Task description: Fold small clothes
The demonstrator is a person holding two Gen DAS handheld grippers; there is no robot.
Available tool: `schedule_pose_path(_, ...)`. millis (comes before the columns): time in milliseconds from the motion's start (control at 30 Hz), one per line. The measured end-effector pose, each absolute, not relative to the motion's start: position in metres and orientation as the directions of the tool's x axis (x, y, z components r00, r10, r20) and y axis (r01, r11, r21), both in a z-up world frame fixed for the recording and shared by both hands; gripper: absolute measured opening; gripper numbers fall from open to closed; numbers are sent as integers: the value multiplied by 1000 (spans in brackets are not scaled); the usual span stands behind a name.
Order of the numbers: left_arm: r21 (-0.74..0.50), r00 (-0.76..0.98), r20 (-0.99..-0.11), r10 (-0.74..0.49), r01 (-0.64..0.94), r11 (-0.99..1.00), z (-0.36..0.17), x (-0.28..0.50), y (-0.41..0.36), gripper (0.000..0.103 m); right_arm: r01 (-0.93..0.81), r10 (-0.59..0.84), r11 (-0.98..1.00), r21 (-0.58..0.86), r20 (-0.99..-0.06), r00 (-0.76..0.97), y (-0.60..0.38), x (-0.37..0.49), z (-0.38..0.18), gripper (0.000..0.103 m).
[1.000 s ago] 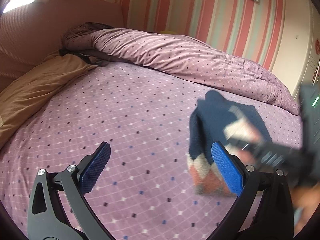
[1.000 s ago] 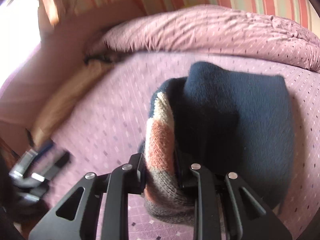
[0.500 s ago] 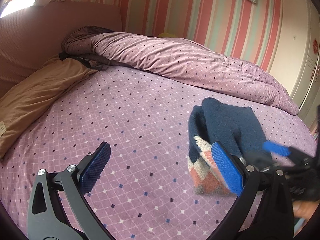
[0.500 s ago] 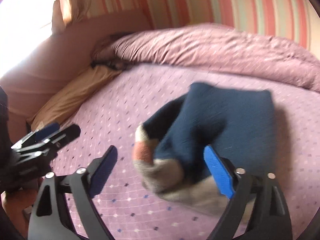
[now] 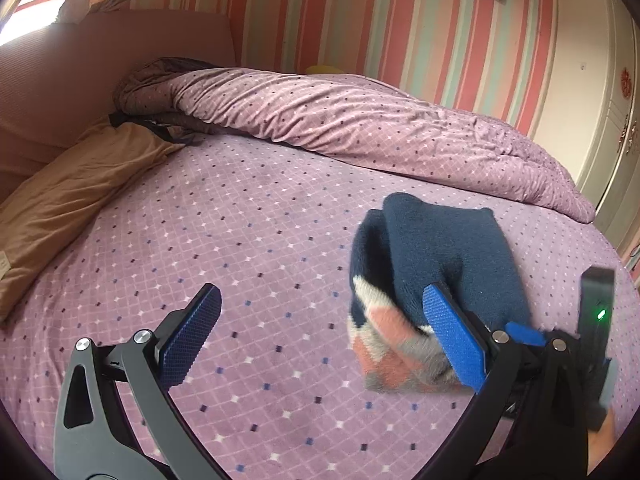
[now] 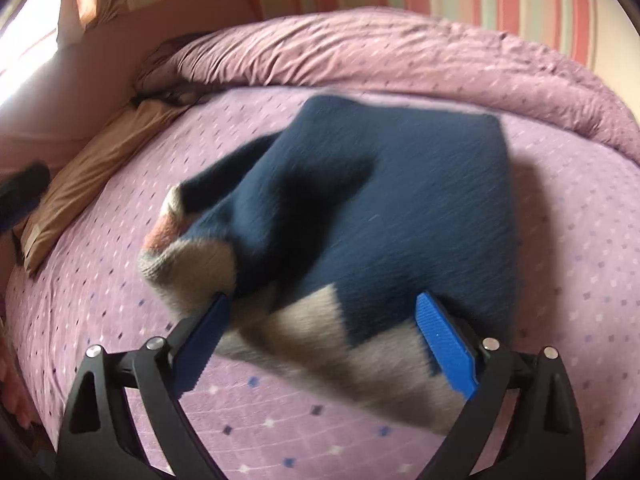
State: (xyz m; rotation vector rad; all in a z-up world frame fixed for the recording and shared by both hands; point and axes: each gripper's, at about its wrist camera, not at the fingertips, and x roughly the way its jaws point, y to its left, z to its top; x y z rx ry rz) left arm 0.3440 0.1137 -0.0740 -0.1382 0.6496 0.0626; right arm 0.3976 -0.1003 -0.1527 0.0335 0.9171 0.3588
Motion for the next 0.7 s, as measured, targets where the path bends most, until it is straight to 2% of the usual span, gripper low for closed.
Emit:
schedule_pose_path(233,-95,788,-614,42,-126,987,-70,348,123,100,-321,328,933,166,-761,560,-107,383,-151,95)
schedule_pose_path(367,-133,783,-622,-22,-78,988,-68,360,108,100,-278,317,944,176,-714,624,-148,370,-130,95)
schedule_pose_path(467,-181,760,-639,-117,0,984,-68,379,82,100,-227,294,955,190,-699,652,-191,369,-120,95)
schedule_pose_path(700,-106,707,-698,-116,59,993,-92,414,22,100,-137,228,973,184,-698,679,-262,370,-119,95)
